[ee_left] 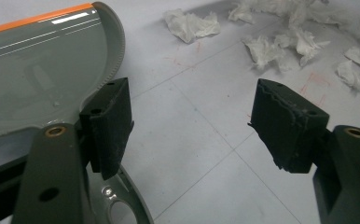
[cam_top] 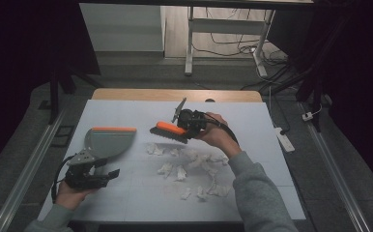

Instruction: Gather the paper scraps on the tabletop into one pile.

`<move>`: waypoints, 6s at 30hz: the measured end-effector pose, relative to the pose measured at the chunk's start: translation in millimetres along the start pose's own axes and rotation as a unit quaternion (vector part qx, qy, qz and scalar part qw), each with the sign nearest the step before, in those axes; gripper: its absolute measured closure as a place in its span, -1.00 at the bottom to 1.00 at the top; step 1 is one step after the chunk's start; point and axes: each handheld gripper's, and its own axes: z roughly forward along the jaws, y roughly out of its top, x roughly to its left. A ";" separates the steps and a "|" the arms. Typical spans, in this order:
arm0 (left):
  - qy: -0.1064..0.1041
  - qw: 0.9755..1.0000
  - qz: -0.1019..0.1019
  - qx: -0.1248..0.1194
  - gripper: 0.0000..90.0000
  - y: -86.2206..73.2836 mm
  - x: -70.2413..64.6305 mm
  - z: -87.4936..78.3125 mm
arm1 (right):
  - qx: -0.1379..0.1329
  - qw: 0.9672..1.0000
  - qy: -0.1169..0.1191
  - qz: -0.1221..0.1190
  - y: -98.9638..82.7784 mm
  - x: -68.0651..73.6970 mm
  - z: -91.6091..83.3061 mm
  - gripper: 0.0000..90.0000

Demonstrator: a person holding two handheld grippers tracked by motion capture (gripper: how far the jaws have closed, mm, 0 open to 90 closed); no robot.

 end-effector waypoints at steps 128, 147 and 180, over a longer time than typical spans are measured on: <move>0.013 1.000 0.004 0.014 -0.34 -1.8 2.7 5.0 | -0.073 0.935 0.151 0.313 -0.7 1.9 10.1 0.57; 0.016 1.000 0.009 0.019 -0.34 -1.4 0.2 6.5 | -0.117 0.934 0.134 0.309 -39.6 7.8 -31.1 0.57; 0.006 1.000 0.021 0.020 -0.34 -0.5 -3.2 10.0 | 0.030 0.916 0.051 0.398 -145.3 20.0 -38.4 0.57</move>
